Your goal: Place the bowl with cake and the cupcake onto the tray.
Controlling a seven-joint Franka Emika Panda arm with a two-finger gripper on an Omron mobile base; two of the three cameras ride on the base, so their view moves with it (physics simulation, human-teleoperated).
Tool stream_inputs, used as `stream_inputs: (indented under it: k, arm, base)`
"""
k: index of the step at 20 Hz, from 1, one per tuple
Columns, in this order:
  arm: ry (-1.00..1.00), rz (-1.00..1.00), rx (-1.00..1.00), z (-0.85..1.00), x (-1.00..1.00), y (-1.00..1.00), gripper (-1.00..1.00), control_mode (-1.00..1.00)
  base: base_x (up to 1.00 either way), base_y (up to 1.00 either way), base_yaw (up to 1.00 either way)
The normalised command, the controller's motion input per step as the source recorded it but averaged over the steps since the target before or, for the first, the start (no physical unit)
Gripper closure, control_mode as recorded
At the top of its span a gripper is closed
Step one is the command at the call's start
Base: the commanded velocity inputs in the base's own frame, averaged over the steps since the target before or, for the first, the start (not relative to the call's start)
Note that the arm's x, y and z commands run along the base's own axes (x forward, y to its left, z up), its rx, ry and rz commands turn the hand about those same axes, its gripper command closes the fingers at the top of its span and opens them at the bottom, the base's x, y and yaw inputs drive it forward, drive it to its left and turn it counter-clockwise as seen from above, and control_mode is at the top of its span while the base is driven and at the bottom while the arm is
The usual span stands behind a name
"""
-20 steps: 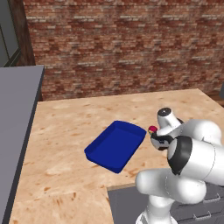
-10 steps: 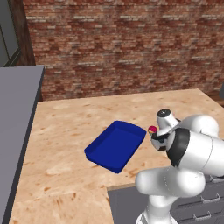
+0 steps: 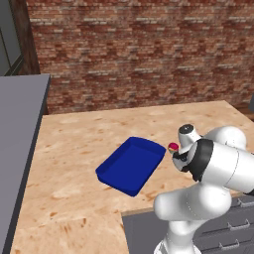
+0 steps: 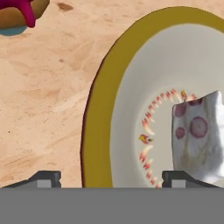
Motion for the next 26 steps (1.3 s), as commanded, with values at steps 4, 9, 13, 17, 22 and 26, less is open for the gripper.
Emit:
stream_inputs:
  k: [4, 9, 13, 17, 22, 26]
  arm:
    - [0.00, 0.00, 0.00, 0.00, 0.00, 0.00, 1.00, -1.00]
    - [0.00, 0.00, 0.00, 0.00, 0.00, 0.00, 1.00, -1.00]
    - [0.00, 0.00, 0.00, 0.00, 0.00, 0.00, 1.00, -1.00]
    - [0.00, 0.00, 0.00, 0.04, 0.00, 0.00, 1.00, -1.00]
    - [-0.05, 0.00, -0.02, 0.11, 0.00, 0.00, 1.00, -1.00]
    - [-0.08, 0.00, -0.05, 0.13, 0.00, 0.00, 1.00, -1.00]
  base:
    - [0.00, 0.00, 0.00]
    - [0.00, 0.00, 0.00]
    - [0.00, 0.00, 0.00]
    - [0.00, 0.00, 0.00]
    - [0.00, 0.00, 0.00]
    - [0.00, 0.00, 0.00]
